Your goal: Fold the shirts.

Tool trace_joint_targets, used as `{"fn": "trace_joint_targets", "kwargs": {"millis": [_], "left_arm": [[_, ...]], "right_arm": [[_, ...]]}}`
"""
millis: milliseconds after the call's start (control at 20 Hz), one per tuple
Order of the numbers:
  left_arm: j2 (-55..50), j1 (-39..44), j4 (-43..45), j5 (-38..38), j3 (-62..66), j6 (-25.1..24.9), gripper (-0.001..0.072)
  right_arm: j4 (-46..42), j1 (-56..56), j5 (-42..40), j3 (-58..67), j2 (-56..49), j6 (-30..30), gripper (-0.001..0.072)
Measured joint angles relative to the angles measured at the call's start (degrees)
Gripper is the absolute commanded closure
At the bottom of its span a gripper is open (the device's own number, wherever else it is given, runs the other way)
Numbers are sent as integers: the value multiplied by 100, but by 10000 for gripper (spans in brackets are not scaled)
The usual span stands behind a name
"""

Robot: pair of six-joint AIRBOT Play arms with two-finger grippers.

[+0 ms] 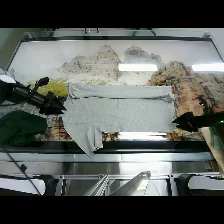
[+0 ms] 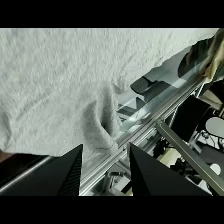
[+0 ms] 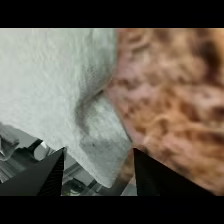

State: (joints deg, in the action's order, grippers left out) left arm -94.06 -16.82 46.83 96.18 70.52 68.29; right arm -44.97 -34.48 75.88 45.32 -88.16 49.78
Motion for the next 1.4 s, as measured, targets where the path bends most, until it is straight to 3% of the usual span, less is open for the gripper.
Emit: {"fn": "trace_joint_targets", "kwargs": {"millis": [50, 100, 150, 450, 750, 1000, 1200, 1250, 1350, 1400], "left_arm": [[273, -107, 9, -109, -457, -52, 403], [514, -205, 9, -201, -852, -96, 403], [767, -308, 7, -293, -1270, -133, 402], [1910, -662, 11, -809, -3163, -120, 403], [2754, -721, -76, -2218, -4594, 4, 402], [2625, -538, -568, -3069, -5191, 15, 434], [2140, 195, -1377, -3495, -5149, -496, 436], [2041, 382, -1521, -3565, -5082, -599, 452], [1891, 675, -1655, -3724, -4940, -743, 631], [1864, 745, -1705, -3856, -4889, -785, 685]], "right_arm": [[50, 39, -50, -105, 9, -74, 330], [101, 94, -160, -186, 11, -173, 646], [111, 157, -304, -251, 0, -262, 697], [837, 323, -400, -361, 2, -468, 697], [1029, 348, -358, -376, 2, -483, 698], [1073, 348, -356, -376, 2, -483, 697], [1209, 348, -356, -376, 7, -483, 697], [1241, 348, -332, -376, 11, -483, 697], [1272, 345, -234, -376, 13, -485, 697], [1296, 341, -175, -376, 13, -483, 697]]}}
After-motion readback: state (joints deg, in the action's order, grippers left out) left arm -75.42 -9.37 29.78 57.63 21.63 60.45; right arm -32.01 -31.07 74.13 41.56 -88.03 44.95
